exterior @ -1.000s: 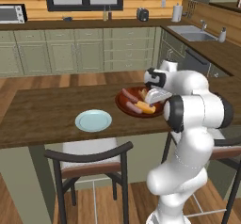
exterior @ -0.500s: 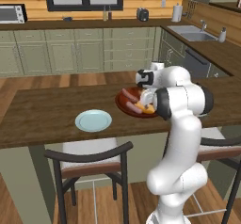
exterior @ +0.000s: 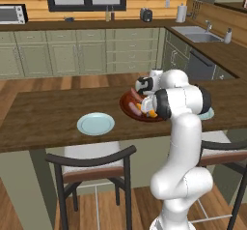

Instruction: Place one bun and one sausage from the bowl on each plate.

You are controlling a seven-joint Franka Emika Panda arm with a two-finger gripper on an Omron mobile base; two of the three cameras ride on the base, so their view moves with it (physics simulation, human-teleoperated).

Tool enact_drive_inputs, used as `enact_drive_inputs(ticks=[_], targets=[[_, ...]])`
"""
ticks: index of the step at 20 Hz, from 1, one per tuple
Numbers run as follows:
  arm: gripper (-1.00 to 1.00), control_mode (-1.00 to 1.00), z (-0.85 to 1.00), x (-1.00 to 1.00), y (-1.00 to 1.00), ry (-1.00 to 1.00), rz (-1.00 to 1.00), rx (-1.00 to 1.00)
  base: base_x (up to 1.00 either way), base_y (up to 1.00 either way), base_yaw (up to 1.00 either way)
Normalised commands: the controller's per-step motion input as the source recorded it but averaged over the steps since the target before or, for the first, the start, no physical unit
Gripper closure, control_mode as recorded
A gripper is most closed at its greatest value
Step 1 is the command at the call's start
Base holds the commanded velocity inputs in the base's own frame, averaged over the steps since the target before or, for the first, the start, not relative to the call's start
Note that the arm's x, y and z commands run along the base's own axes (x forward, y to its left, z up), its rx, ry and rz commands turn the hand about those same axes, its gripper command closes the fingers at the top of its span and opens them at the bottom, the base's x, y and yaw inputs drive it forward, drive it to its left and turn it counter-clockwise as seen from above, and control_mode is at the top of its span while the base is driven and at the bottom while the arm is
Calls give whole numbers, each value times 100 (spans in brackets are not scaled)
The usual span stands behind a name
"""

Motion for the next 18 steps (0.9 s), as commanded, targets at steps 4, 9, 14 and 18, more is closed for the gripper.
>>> enact_drive_inputs(ticks=[4,9,14,18], targets=[[-100,-100,-56,8,13,-3,0,-5,0,0,0],[100,-100,-40,24,4,0,0,-1,0,0,0],[100,-100,-10,26,0,-7,1,0,0,0,0],[100,-100,34,6,0,-20,2,2,0,0,0]])
